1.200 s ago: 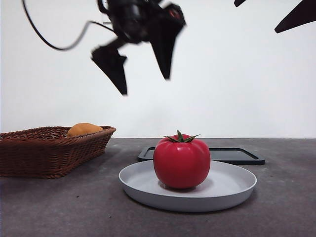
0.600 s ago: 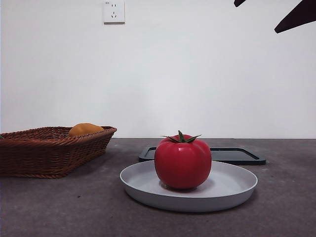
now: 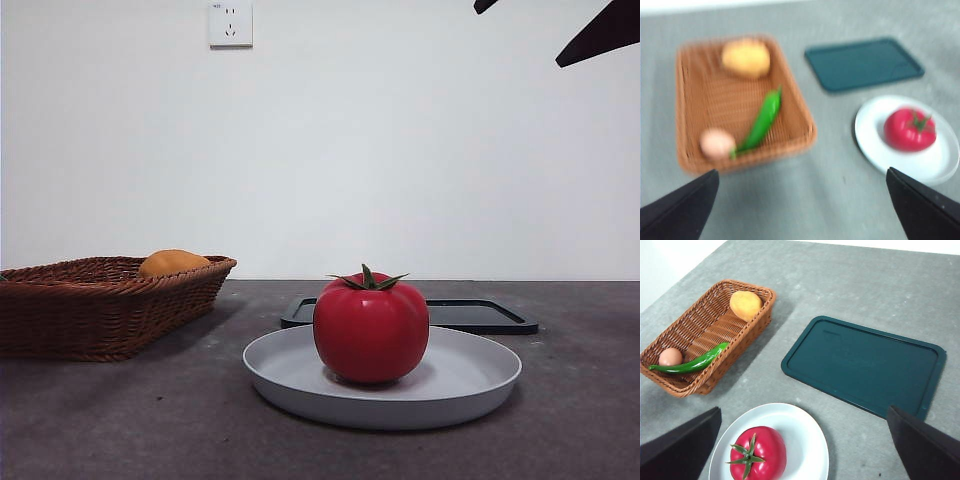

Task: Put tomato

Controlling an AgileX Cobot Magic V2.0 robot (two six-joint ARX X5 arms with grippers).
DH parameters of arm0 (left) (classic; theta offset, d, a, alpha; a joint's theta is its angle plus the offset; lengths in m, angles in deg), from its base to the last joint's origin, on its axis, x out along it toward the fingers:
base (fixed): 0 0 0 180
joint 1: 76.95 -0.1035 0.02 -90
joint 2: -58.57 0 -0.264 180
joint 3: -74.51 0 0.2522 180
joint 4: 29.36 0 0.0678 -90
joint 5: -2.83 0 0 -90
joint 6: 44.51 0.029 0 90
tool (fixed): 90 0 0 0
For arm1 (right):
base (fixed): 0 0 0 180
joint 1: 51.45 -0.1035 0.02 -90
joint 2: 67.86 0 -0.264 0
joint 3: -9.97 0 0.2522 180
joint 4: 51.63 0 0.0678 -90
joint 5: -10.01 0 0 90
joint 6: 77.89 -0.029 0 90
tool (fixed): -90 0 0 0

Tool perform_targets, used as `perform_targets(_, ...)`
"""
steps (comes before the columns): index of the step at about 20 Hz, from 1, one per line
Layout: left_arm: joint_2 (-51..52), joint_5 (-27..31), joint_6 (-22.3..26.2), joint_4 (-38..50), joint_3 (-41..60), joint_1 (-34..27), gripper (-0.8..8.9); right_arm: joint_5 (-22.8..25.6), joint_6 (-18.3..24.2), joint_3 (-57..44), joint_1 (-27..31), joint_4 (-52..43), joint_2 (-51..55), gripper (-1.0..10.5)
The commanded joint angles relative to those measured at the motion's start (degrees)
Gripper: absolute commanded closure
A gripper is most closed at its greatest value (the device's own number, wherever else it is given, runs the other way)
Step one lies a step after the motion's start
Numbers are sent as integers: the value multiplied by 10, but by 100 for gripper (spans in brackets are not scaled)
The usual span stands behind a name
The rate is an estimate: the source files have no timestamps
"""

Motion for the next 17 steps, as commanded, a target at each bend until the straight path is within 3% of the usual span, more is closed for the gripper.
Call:
perform_targets(1, 17, 1, -26, 14, -3, 2, 30, 0, 4, 11, -2, -5, -4, 325)
perform_targets(14, 24, 1, 3, 77, -3, 2, 30, -7, 0, 11, -3, -2, -4, 325)
perform_targets(17, 24, 1, 3, 77, -3, 2, 30, -26, 0, 11, -31, -2, -13, 326)
